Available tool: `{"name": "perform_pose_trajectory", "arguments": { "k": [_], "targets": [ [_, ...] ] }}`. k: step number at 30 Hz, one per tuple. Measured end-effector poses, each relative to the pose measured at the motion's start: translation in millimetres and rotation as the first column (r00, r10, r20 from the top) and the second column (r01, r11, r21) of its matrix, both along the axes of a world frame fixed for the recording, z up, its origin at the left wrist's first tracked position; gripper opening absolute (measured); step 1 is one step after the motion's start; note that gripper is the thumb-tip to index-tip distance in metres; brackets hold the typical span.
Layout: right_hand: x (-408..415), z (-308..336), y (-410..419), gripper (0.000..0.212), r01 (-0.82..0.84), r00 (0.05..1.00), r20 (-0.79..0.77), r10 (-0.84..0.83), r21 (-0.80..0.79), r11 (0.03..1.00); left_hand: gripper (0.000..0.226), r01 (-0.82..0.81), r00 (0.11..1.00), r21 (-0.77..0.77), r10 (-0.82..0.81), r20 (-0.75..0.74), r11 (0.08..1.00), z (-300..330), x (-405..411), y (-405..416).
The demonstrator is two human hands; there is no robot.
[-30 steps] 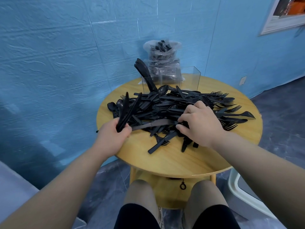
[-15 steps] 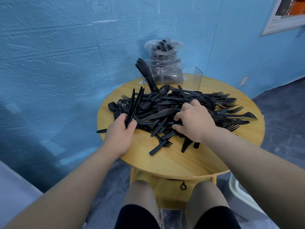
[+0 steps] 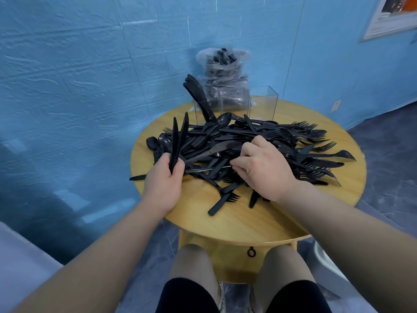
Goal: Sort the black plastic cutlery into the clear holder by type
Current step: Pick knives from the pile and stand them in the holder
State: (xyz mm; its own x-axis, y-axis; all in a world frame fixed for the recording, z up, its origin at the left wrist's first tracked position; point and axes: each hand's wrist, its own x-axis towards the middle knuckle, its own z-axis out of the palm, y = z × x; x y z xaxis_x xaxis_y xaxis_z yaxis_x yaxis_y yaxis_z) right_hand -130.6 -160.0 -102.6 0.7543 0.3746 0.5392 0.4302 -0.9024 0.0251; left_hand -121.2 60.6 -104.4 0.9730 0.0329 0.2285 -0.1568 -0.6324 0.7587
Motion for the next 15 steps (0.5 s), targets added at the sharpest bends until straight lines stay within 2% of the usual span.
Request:
{"name": "perform_pose_trajectory", "arguments": {
  "k": [4,8,10,13,15],
  "targets": [
    [1,0,1,0.037,-0.011,0.999,0.039,0.011,0.008,1.000,0.020,0.052,0.998,-0.100,-0.056,-0.036,0.994,3,-4,-1],
    [2,1,3,0.014,-0.020,0.999,0.027,0.022,-0.052,0.998,0.019,0.046,0.999,-0.184,-0.049,-0.015,0.982,7,-7,1],
    [4,2,8,0.013,-0.023,0.999,0.023,0.024,-0.053,0.998,0.018,0.063,0.997,-0.158,-0.068,-0.026,0.985,7,-9,1],
    [5,6,15,0.023,0.000,0.999,0.038,0.000,-0.006,1.000,0.018,0.102,0.995,-0.044,-0.103,-0.015,0.994,7,-12,1],
    [3,8,17,0.014,0.004,1.000,0.018,-0.004,0.014,1.000,0.016,0.086,0.996,-0.033,-0.086,-0.002,0.996,7,-12,3]
  ]
}}
